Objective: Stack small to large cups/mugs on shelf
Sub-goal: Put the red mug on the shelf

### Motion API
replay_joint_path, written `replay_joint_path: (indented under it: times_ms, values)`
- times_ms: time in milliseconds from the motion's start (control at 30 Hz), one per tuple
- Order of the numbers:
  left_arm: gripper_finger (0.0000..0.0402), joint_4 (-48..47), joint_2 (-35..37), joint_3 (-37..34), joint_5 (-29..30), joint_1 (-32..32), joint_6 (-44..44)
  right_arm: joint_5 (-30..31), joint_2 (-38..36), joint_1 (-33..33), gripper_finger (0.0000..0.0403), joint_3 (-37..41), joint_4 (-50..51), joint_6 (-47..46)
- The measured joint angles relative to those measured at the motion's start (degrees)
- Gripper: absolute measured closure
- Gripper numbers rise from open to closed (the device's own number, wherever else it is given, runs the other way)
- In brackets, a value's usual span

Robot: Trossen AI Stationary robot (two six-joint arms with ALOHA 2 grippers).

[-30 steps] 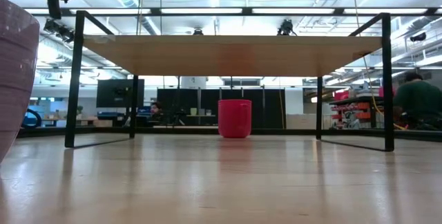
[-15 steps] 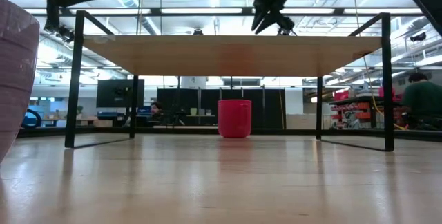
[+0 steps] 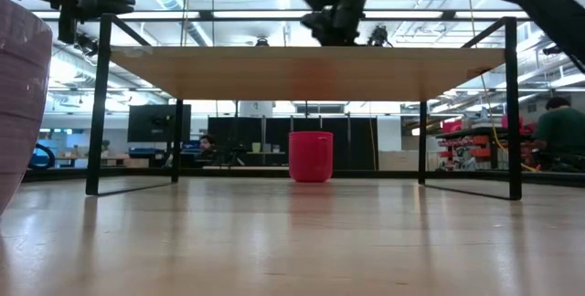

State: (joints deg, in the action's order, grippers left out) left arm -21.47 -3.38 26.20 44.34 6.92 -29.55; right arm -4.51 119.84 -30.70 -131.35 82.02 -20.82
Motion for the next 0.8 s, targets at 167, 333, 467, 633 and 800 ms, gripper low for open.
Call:
replay_joint_path:
  times_ms: [167,333,467,633,800]
  values:
    - [0.0334,-1.12,0.00,0.00,0.01,0.00,-1.05,0.01,4.50,1.22,0.0320,0.04,0.26,0.75]
    - [0.0332,-3.41,0.00,0.00,0.00,0.00,-3.86,0.97,7.82,1.16,0.0320,0.04,0.37,0.90]
    - [0.0328,-4.36,0.00,0.00,0.00,0.00,-4.77,3.99,9.84,1.16,0.0320,0.04,0.50,0.87]
    - [0.0332,-4.36,0.00,0.00,0.00,0.00,-4.80,4.68,11.10,1.15,0.0321,0.05,0.43,0.61]
    - [0.0334,-4.38,0.00,0.00,0.00,0.01,-4.82,4.74,11.79,0.83,0.0321,0.07,0.32,0.42]
